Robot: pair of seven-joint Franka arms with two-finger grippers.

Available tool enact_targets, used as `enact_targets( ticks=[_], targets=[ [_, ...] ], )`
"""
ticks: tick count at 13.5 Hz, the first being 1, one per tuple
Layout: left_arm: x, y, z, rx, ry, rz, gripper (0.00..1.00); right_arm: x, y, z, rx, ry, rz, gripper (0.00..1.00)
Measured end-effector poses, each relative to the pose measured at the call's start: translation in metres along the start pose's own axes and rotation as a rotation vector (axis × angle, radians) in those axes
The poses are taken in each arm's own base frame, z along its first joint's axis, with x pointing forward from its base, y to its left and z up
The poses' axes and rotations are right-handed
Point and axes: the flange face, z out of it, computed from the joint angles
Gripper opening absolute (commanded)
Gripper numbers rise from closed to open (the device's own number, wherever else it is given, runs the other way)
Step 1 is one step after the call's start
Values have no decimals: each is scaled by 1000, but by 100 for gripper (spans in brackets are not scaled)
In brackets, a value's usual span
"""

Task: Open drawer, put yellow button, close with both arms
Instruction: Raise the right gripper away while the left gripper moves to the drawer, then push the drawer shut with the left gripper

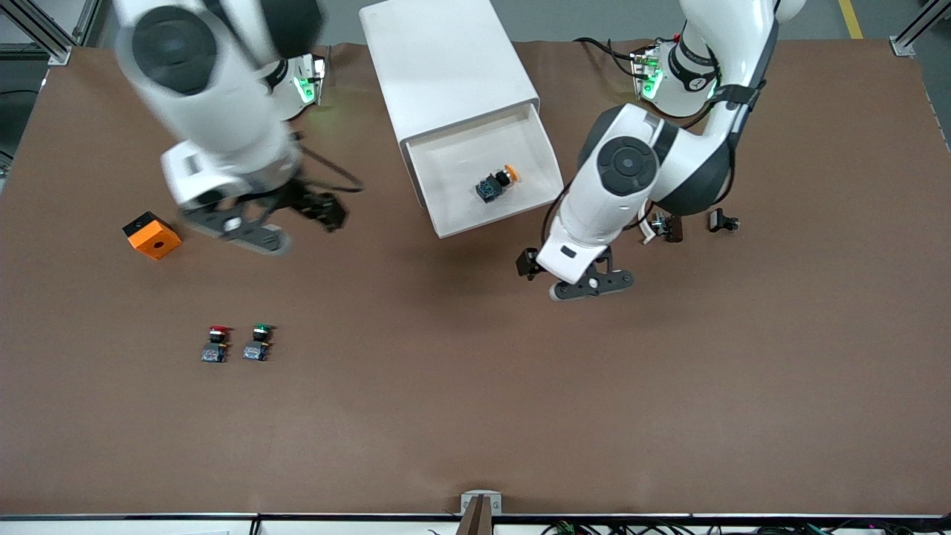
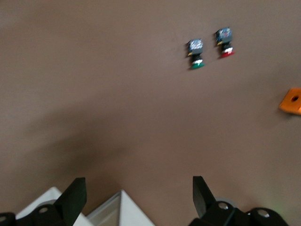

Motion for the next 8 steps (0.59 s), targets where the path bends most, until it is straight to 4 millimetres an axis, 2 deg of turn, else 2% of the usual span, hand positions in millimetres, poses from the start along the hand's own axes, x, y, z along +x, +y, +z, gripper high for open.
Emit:
enact_targets(
  ticks=[2, 4, 6, 8],
  targets=[
    [-15, 13, 7, 3, -5, -8, 100, 47, 68, 3, 10, -11, -78, 100],
    [-31, 27, 11, -1, -4, -29, 100, 86, 142, 7, 23, -21, -146, 100],
    [-46, 39, 15, -3, -5, -45, 100, 112, 210, 12, 35, -27, -185, 100],
    [-62, 50, 19, 0, -9, -53, 100, 127, 268, 18, 46, -30, -187, 100]
  ],
)
